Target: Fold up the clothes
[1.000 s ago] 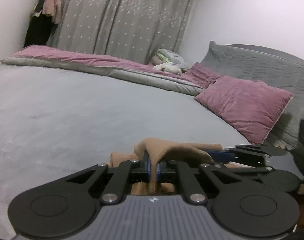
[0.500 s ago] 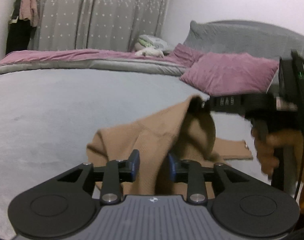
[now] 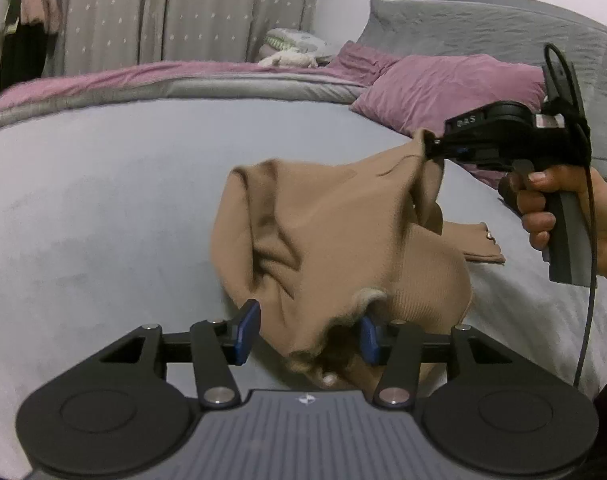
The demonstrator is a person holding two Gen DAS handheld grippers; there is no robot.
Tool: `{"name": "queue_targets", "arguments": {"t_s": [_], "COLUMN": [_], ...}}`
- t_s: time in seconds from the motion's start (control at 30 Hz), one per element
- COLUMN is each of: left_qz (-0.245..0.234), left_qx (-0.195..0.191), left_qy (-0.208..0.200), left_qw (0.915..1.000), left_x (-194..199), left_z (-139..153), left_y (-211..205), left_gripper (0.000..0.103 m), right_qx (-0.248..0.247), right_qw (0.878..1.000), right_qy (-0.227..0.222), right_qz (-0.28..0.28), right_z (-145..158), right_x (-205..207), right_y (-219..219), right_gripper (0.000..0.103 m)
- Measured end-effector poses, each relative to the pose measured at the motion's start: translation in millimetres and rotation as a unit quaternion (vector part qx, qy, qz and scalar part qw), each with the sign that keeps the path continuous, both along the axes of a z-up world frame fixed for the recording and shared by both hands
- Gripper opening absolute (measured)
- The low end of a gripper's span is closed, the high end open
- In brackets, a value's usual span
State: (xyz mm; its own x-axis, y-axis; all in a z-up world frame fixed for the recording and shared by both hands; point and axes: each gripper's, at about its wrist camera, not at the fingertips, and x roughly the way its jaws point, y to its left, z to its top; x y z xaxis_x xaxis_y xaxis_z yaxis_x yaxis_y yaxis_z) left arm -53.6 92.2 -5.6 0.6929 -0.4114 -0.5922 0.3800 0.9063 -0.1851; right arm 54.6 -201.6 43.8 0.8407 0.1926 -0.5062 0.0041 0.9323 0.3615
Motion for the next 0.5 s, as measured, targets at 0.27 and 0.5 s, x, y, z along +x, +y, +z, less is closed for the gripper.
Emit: {"name": "queue_targets", "arguments": {"t_s": [0.27,0.5], "left_qz": [0.0,-0.026], "left_qx": [-0.058,-0.06], "left_qy": [0.067,0.097], "left_qw": [0.9961,0.9932], "left_x": [4,4], "left_z": [-12,-28], "left_y": [0,-32], "left_gripper": [0.053,0.053], "right_qx": [-0.009,0.01], "right_qw": [0.999,0.998], "right_qy": [0.023,0.042], "right_qz": [-0.026,-0.053], "right_z": [-16,-24], "right_x": [4,3], "right_y": [-34,-64], "right_gripper": [0.006,0.006]}}
